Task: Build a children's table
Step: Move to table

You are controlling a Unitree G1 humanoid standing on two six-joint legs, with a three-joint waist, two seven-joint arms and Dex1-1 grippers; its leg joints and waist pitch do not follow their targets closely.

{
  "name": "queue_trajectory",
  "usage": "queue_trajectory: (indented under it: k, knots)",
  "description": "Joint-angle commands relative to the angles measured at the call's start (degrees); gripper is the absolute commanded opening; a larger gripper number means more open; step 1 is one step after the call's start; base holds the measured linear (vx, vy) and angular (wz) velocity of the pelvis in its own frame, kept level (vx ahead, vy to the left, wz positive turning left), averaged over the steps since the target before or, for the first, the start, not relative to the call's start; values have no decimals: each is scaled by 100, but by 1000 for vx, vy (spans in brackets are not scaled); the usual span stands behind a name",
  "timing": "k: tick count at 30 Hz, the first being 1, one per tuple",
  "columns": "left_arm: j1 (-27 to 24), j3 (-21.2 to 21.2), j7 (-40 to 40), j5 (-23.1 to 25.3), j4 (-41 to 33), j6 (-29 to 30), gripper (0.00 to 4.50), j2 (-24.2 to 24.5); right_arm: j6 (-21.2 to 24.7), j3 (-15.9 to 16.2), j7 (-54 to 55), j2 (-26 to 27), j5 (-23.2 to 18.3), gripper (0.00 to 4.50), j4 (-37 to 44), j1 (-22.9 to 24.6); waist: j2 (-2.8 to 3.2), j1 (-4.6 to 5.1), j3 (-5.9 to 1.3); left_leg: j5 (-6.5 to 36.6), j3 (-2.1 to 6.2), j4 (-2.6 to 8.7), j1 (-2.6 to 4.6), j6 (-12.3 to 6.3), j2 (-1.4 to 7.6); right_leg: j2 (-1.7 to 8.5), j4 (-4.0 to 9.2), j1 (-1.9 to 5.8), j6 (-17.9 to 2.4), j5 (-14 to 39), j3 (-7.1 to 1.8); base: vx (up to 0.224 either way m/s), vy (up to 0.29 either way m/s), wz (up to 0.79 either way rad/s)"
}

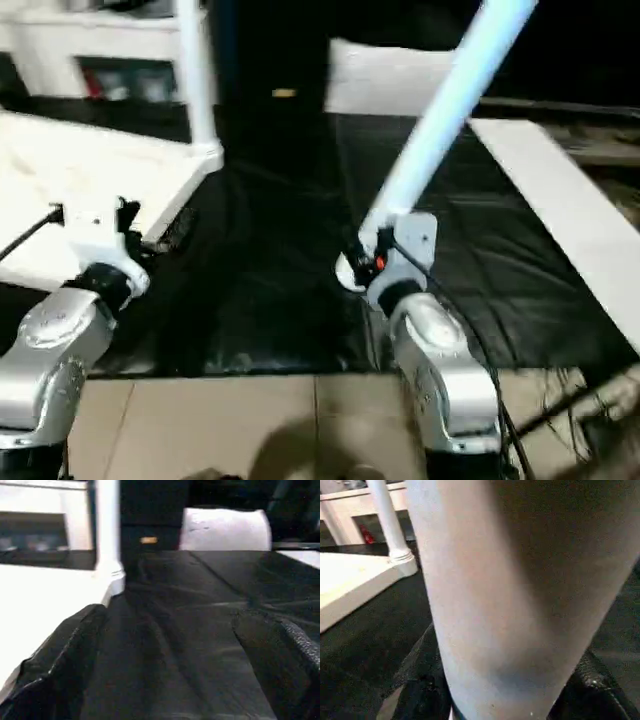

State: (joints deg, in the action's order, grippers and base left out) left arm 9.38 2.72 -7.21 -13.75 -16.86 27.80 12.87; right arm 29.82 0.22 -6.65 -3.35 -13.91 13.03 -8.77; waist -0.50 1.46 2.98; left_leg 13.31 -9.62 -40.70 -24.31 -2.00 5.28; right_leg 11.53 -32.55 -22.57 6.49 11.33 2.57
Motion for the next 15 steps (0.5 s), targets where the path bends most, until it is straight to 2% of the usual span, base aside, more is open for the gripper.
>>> queue_trajectory:
  k: [1,2,3,4,5,6,7,8,9,10,11,12,13,14,15]
  knots:
    - [-23,46,-4,50,-48,32,450,40,-3,38,5,21,23,189,120,-46,-57,193,-186,919,1002,-659,-113,544,538,1648,1097,293,-632,4913,-561,-65,245,-49]
    - [-39,34,-14,71,-55,34,450,54,-15,28,20,29,22,189,121,-45,83,208,-114,1803,982,-172,145,791,490,1031,929,342,-656,5037,110,-65,245,-49]
    - [-49,30,-26,89,-62,37,450,55,-21,23,25,35,24,189,124,-43,125,443,-19,2940,865,227,302,827,355,476,734,228,-571,4943,661,-121,281,-17]
    - [-64,49,-16,75,-66,40,450,21,-36,29,37,25,54,189,121,-40,317,700,68,5889,746,1772,-356,1139,109,-732,-1161,741,-688,2113,1008,-172,291,36]
    - [-73,64,-5,62,-69,42,450,-9,-47,34,42,14,79,189,119,-38,377,372,100,5982,231,1725,-286,1223,-84,-924,-1295,747,-822,895,1131,-172,291,36]
    - [-80,60,2,69,-69,43,450,-17,-57,35,37,-2,96,189,120,-40,392,437,-140,4677,410,1454,41,1031,61,-793,-1013,837,-794,1221,813,-101,170,26]
    - [-100,-23,-30,152,-73,20,450,54,-94,19,20,-3,86,189,121,-49,199,455,-324,3648,477,1242,153,1181,191,-480,-638,798,-734,1924,492,0,0,0]
    - [-107,-61,-40,193,-78,7,450,89,-99,10,24,-1,82,189,122,-54,-391,437,-737,1520,576,301,157,1259,361,419,-203,634,34,3112,-135,0,0,0]
    - [-107,-61,-40,193,-78,8,450,88,-99,10,25,-1,82,189,121,-54,-395,284,-687,800,736,-253,-76,710,156,806,466,625,90,2986,-607,-24,74,-1]
    - [-110,-49,-24,161,-89,20,450,53,-115,-1,59,-6,99,189,103,-68,-228,258,-508,638,910,-558,-565,361,137,1037,393,940,-517,1475,-830,-46,193,-4]
    - [-110,-49,-24,161,-89,20,450,53,-115,-1,59,-6,99,189,103,-68,-154,129,-390,586,978,-612,-551,592,211,1051,431,889,-1024,1288,-639,-46,193,-4]
    - [-90,-44,-7,142,-126,49,450,26,-155,19,32,-39,122,189,82,-89,-80,-94,-355,624,1005,-155,-194,746,530,607,364,762,-2384,1058,-444,-23,253,-18]
    - [-87,-49,-6,154,-133,53,450,39,-114,20,12,-21,86,189,87,-95,35,-131,-368,402,957,276,-79,544,569,248,256,783,-2548,1062,-228,-18,307,6]
    - [-80,-47,-3,158,-137,63,450,43,-98,36,0,-24,93,189,96,-101,411,23,-426,180,1064,934,670,-578,535,-922,-609,123,-2017,1007,192,-18,307,6]
    - [-79,-47,-3,158,-138,63,450,44,-97,37,-1,-24,94,189,97,-101,374,258,-471,-262,1062,947,955,-1260,719,-1005,-976,-177,-1586,1177,233,-25,320,9]
